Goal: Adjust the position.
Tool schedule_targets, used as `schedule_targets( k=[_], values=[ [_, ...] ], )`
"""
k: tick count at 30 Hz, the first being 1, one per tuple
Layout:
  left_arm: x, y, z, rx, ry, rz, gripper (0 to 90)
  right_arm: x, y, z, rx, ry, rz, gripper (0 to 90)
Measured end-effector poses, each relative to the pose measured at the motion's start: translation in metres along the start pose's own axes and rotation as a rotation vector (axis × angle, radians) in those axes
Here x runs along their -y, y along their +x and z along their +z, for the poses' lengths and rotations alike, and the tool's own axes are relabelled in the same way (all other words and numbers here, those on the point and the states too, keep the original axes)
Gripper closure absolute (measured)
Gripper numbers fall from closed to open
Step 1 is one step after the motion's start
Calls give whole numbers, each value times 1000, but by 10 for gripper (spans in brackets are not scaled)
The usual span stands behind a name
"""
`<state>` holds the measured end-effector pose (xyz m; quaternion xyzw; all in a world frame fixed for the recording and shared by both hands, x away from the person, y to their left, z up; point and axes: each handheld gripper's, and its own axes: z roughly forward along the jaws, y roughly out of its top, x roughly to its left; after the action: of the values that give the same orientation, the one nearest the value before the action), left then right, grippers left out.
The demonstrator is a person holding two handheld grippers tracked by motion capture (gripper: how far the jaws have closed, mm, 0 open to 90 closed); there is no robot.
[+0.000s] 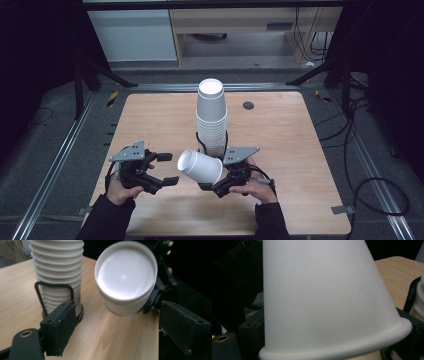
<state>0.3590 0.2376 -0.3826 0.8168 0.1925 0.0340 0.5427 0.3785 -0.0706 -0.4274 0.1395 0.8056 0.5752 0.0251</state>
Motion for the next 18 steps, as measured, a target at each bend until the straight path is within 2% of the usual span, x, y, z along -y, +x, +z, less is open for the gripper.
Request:
schedule_targets(
  k=[4,10,18],
  values=[
    [6,4,5,-11,66,-3,136,-9,-4,-3,8,25,-23,81],
    [11,6,13,-10,148,12,136,-19,-7,-2,7,107,-65,81],
    [12,4,20,3,206,26,133,-23,-6,9,-16,219,-115,81]
  ],
)
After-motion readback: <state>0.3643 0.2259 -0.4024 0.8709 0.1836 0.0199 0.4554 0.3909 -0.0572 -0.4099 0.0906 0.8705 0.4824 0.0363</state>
